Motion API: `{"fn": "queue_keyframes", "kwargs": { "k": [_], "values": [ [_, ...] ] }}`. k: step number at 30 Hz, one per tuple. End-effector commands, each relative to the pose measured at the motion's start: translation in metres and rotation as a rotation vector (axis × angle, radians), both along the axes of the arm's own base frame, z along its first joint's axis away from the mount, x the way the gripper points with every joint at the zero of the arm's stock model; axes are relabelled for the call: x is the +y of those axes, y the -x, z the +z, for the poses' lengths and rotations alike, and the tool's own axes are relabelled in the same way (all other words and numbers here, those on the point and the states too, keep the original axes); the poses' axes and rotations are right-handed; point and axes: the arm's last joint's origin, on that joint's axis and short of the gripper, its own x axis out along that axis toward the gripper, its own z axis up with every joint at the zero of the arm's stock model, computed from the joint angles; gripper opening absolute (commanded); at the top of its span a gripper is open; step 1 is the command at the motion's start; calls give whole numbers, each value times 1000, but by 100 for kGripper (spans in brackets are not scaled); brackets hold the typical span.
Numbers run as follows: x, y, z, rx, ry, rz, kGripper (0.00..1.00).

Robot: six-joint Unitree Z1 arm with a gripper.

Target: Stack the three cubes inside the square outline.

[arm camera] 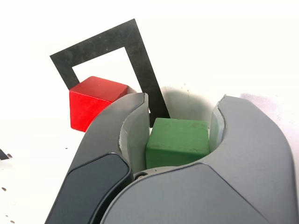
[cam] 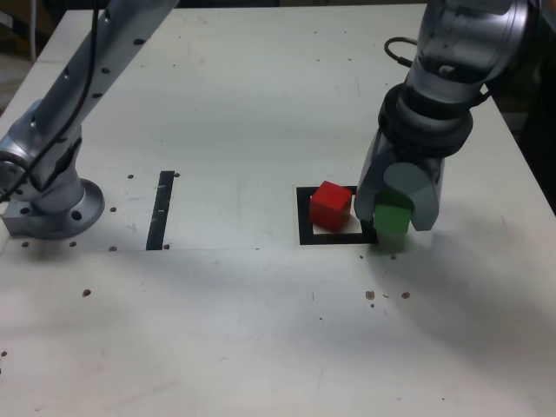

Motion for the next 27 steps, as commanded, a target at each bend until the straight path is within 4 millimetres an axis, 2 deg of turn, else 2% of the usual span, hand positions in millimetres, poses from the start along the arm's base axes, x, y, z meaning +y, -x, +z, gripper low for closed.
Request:
{"fn": "queue_keyframes", "kwargs": {
  "k": [1,5,11,14,17,22,27],
  "values": [
    [0,0,-1,7,-3,-5,41],
    [0,0,-1,10,0,-13,61],
    [-1,-1,-6,18,3,-17,75],
    [0,0,-2,15,-1,-18,89],
    [0,3,2,15,-8,-18,98],
    [3,10,15,15,-31,-17,99],
    [8,22,44,-39,-91,-52,99]
  ]
}}
